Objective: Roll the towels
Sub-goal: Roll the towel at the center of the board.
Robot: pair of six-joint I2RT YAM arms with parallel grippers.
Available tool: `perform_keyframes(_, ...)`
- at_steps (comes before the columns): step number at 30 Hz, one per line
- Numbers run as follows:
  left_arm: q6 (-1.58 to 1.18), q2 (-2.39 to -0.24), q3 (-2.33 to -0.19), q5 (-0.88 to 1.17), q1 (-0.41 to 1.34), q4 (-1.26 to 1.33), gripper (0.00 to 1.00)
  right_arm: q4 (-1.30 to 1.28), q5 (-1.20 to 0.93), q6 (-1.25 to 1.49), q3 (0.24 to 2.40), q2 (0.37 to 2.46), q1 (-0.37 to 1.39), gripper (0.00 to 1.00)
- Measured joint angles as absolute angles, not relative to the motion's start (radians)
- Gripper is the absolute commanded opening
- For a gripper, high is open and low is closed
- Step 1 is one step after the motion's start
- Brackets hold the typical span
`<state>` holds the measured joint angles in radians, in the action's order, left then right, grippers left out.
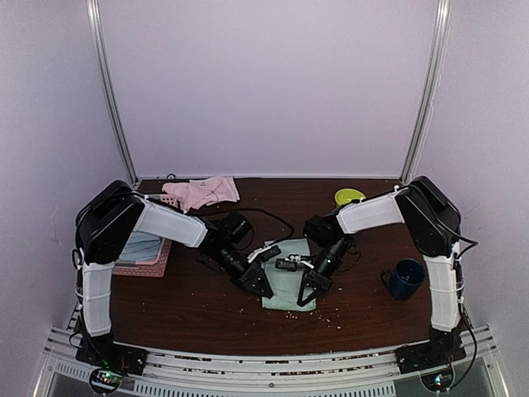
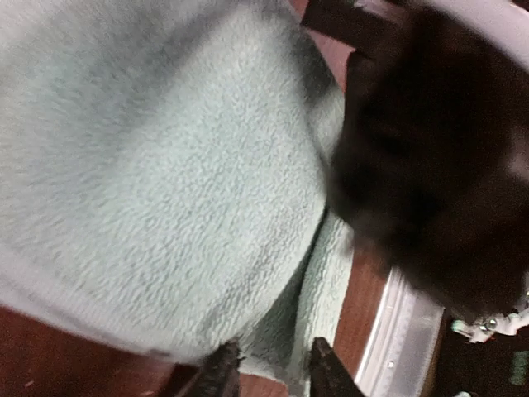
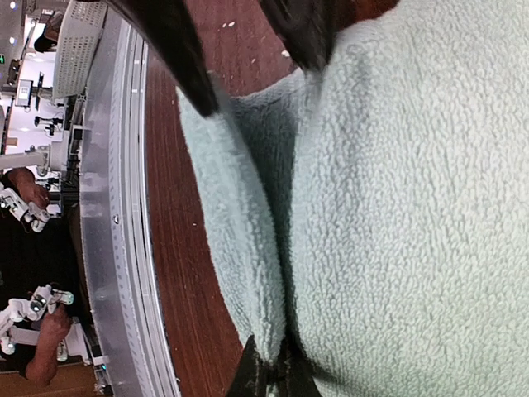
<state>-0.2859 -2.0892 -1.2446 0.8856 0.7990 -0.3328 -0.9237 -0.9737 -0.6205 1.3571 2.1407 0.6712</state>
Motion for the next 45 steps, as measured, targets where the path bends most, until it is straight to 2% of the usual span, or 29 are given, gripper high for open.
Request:
perform_keyframes(4, -0.265, -1.932, -1.167, 0.703, 0.791, -0.306, 0.47, -0.966, -0.996, -0.59, 1.385, 2.171, 0.653, 0.0)
perform_keyframes(8, -0.176, -1.735, -1.083, 0.468, 0.82, -0.247, 0.64, -0.984, -0.997, -0.55, 1.401, 2.183, 0.652, 0.0)
perform_keyframes(11, -0.043, -1.63, -1.051, 0.262, 0.932, -0.204, 0.67, -0.993, -1.001, -0.529, 1.408, 2.19, 0.65, 0.0)
perform_keyframes(14, 0.092, -1.618, -1.063, 0.109, 1.078, -0.163, 0.62, -0.995, -1.008, -0.511, 1.411, 2.196, 0.649, 0.0)
perform_keyframes(19, 0.29, -1.694, -1.113, -0.002, 1.213, -0.175, 0.45, -1.024, -1.032, -0.494, 1.436, 2.225, 0.643, 0.0)
perform_keyframes(27, 0.422, -1.857, -1.2, -0.04, 1.21, -0.227, 0.5, -1.045, -1.055, -0.492, 1.447, 2.243, 0.641, 0.0)
perform_keyframes(37, 0.471, -1.957, -1.224, -0.047, 1.21, -0.26, 0.46, -1.047, -1.056, -0.493, 1.449, 2.244, 0.641, 0.0)
perform_keyframes(43, 0.472, -1.988, -1.241, -0.046, 1.211, -0.261, 0.28, -1.048, -1.058, -0.494, 1.449, 2.244, 0.641, 0.01)
perform_keyframes(45, 0.473, -1.998, -1.249, -0.049, 1.212, -0.262, 0.22, -1.055, -1.057, -0.499, 1.454, 2.245, 0.641, 0.09)
